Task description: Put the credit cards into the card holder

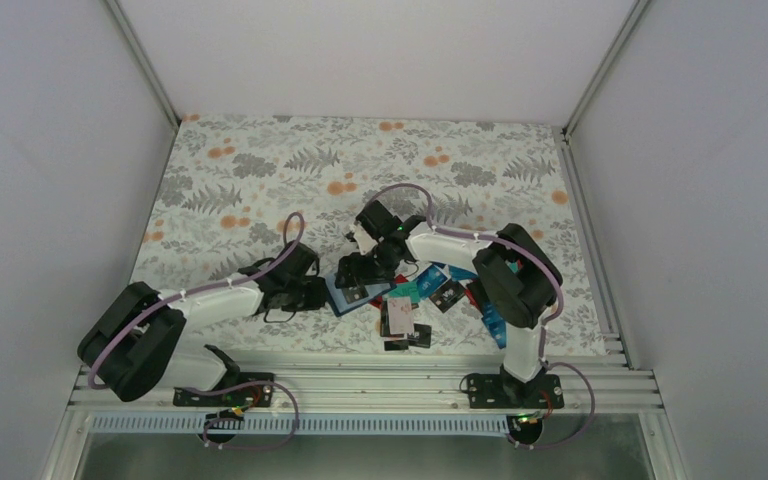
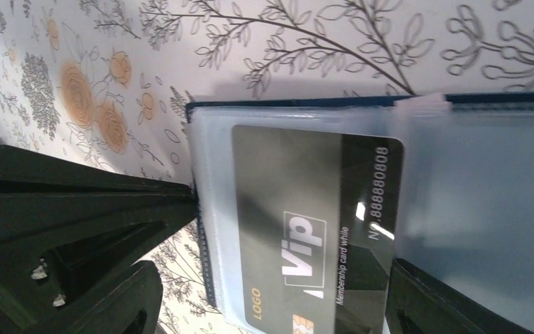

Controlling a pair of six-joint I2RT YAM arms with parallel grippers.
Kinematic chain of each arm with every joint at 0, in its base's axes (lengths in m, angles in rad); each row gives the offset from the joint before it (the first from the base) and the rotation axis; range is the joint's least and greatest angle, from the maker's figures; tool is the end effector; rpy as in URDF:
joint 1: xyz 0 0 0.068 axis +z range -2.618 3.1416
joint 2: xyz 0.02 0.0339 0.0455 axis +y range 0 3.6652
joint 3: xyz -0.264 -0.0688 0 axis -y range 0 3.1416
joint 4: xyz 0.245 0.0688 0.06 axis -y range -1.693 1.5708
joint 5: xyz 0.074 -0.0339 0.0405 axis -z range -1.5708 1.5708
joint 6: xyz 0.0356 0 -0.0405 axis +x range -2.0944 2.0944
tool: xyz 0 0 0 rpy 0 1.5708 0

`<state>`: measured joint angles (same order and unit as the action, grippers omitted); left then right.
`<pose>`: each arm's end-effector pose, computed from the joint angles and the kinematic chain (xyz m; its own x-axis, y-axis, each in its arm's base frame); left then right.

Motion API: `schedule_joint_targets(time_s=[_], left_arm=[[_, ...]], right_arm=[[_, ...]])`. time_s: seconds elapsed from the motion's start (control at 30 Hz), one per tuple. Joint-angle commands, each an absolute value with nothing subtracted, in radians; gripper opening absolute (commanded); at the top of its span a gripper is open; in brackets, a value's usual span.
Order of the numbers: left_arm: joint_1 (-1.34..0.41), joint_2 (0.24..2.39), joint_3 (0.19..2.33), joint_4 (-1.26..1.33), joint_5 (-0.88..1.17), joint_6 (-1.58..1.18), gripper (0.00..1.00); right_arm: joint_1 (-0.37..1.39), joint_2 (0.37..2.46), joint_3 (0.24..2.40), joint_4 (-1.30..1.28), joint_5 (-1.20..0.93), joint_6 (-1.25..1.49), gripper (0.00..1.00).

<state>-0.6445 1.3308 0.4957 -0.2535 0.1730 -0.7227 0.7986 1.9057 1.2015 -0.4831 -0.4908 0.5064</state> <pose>0.1696 -0.1351 0.1319 -0.9649 -0.0899 -0.2469 0.0233 0.9067 -0.4211 0.2474 0.2780 0.1522 -0.9320 -0.3438 -0.1152 -0.3463 0.7499 0.5637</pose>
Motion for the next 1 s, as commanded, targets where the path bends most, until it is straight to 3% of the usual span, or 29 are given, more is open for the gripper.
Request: schedule_joint_targets(time_s=[0.0,0.53,0.97], left_arm=[[-0.649,1.366,0.496,-0.251,0.161,-0.730,0.03],[-0.636,1.329,0.506,-0.300,0.088,-0.722,0.02],[-0.633,1.214,0.582,-0.454,0.018,-0.663,0.02]], right_arm=[[0.834,1.939,1.252,-0.474,-0.517,0.495,0.80],[0.907,1.978,1.314,-0.462,-0.584,0.540,0.79],[0.861,1.847,1.310,-0.578,-0.449,0.509,0.81]])
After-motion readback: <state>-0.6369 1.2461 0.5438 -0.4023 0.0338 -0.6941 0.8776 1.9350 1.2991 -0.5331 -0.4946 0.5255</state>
